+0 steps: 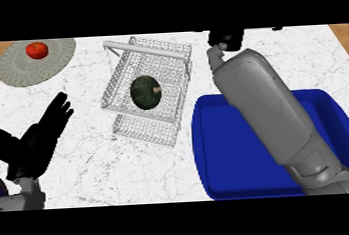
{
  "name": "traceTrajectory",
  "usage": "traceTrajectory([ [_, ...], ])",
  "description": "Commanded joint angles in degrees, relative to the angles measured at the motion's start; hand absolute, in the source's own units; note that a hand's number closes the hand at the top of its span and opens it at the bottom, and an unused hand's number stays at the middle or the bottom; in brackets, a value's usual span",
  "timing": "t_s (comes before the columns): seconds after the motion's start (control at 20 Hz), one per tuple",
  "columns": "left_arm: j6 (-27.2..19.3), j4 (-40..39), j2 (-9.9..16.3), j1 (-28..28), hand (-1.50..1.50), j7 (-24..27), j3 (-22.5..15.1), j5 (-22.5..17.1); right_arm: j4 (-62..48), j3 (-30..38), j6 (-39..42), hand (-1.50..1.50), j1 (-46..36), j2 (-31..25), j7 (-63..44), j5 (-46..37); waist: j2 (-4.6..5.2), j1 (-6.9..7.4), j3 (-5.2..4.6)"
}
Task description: Pick the squash from the tray and place it in the tiered basket
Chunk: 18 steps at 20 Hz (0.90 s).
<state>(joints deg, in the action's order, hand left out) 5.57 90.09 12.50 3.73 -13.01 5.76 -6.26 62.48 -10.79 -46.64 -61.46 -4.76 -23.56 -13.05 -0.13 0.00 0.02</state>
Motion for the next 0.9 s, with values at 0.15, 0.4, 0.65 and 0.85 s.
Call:
traceTrajectory([
  [0.15, -2.34, -1.48, -1.75, 0.69, 0.00, 0.14, -0.90, 2.46, 13.98, 5.81, 3.27, -1.50, 9.40, -10.66, -4.30, 1.73, -0.25, -1.47, -0.01],
  [0.4, -0.79, 4.66, -2.36, -6.04, 0.00, 1.76, -1.84, 2.05, 24.42, 10.84, 8.28, -1.50, 19.19, -17.75, -3.43, 5.03, -0.17, -0.43, 0.01],
  [0.65, 1.24, -2.94, 0.02, -0.03, 0.00, 2.60, 1.50, 0.41, 28.04, 20.34, 17.79, -1.50, 23.82, -25.39, -0.86, 13.72, 0.06, -0.61, -0.01],
  [0.85, -1.29, 0.04, -3.74, -1.75, 0.00, 1.61, -2.34, 3.04, 29.15, 26.54, 23.34, -1.50, 29.33, -28.71, 1.50, 18.61, 0.04, -0.42, 0.00],
])
